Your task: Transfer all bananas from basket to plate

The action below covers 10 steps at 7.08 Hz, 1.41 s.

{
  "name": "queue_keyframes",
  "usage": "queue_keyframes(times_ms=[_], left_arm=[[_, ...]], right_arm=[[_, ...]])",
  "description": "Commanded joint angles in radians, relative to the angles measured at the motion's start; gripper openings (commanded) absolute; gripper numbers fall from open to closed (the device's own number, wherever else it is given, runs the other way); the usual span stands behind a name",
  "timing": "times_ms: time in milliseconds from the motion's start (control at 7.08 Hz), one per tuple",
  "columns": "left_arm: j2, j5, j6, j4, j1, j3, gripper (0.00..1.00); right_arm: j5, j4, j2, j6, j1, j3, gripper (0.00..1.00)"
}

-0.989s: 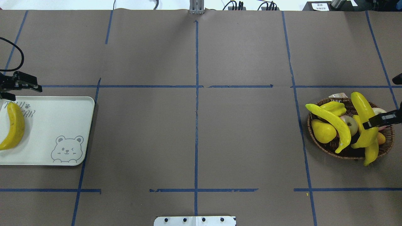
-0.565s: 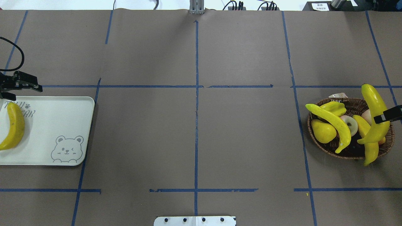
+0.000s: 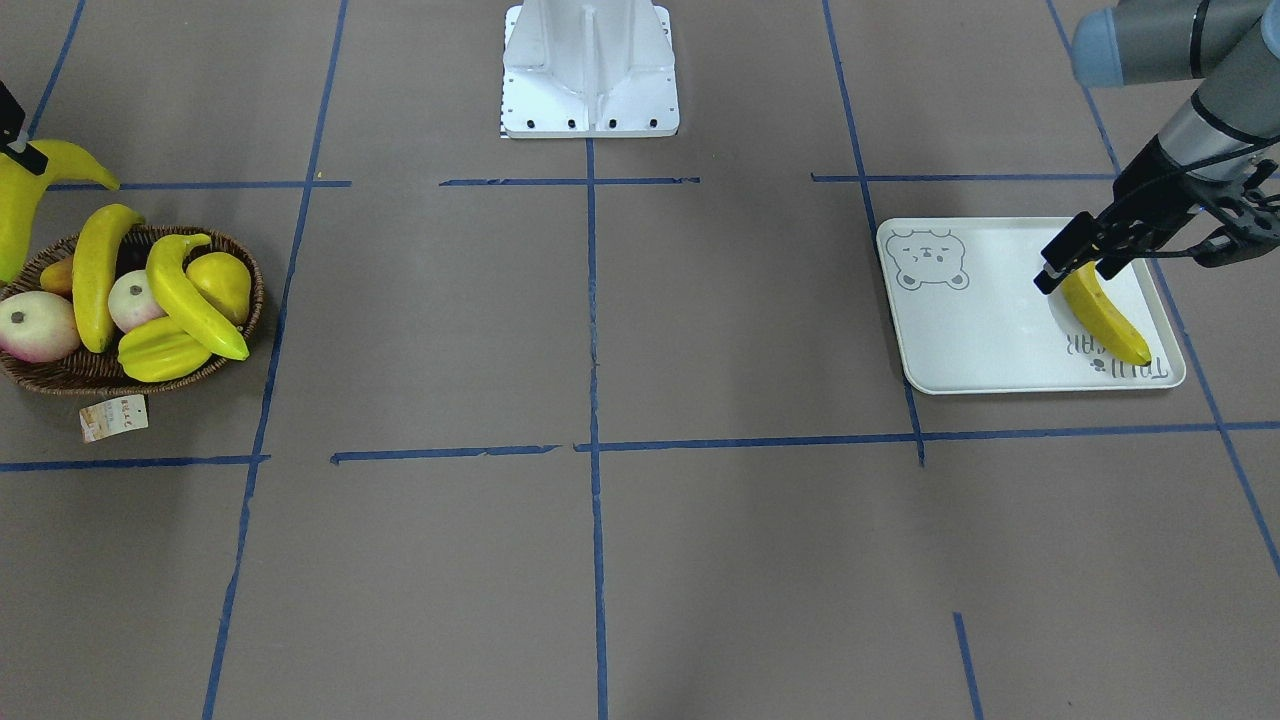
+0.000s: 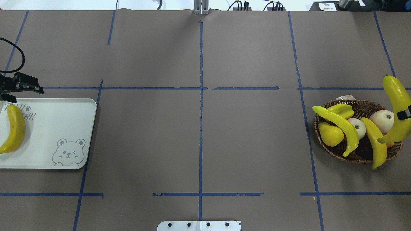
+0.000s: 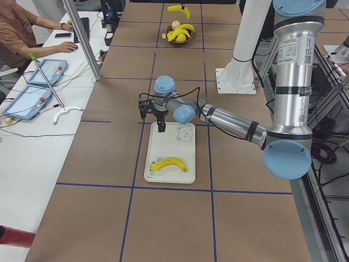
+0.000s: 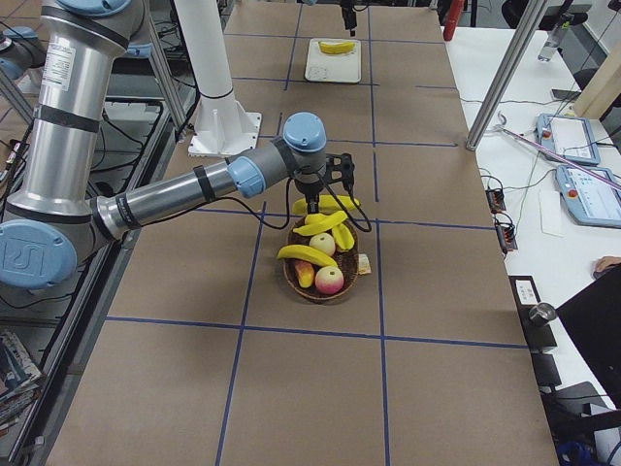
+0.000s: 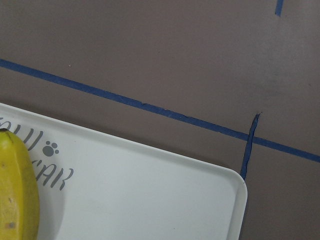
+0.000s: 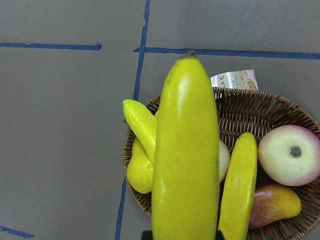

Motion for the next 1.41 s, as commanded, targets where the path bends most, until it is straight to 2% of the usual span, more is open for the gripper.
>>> queue_keyframes(times_ms=[0, 283, 424, 565, 707, 848, 1130, 1272], left_arm=[[-0.001, 0.000, 0.000, 0.000, 0.000, 0.002, 1.00], [-0.007, 0.000, 0.000, 0.002, 0.003, 0.002, 1.00], [-0.031, 0.001, -0.002, 0.009, 0.005, 0.002, 1.00], [-0.058, 0.001, -0.023, 0.009, 0.018, 0.007, 1.00], [-0.090, 0.003, -0.047, 0.008, 0.044, 0.010, 1.00], [-0.123, 0.001, -0.076, 0.000, 0.060, 0.016, 1.00], [-0.206, -0.002, -0.122, -0.015, 0.080, 0.010, 1.00], [-0.234, -0.003, -0.194, -0.109, 0.107, 0.011, 1.00]], right_arm=[[-0.032, -0.240, 0.168, -0.032, 0.019, 0.023, 0.00], [-0.050, -0.512, 0.393, -0.035, -0.005, 0.020, 0.00], [-0.073, -0.628, 0.534, -0.032, -0.077, 0.012, 0.00], [-0.137, -0.664, 0.646, -0.020, -0.157, -0.016, 0.00], [-0.138, -0.654, 0.700, 0.005, -0.206, -0.049, 0.00], [-0.138, -0.552, 0.727, 0.090, -0.266, -0.068, 0.00], [-0.144, -0.088, 0.732, 0.437, -0.387, -0.181, 0.01], [-0.159, 0.114, 0.733, 0.591, -0.436, -0.227, 0.01]])
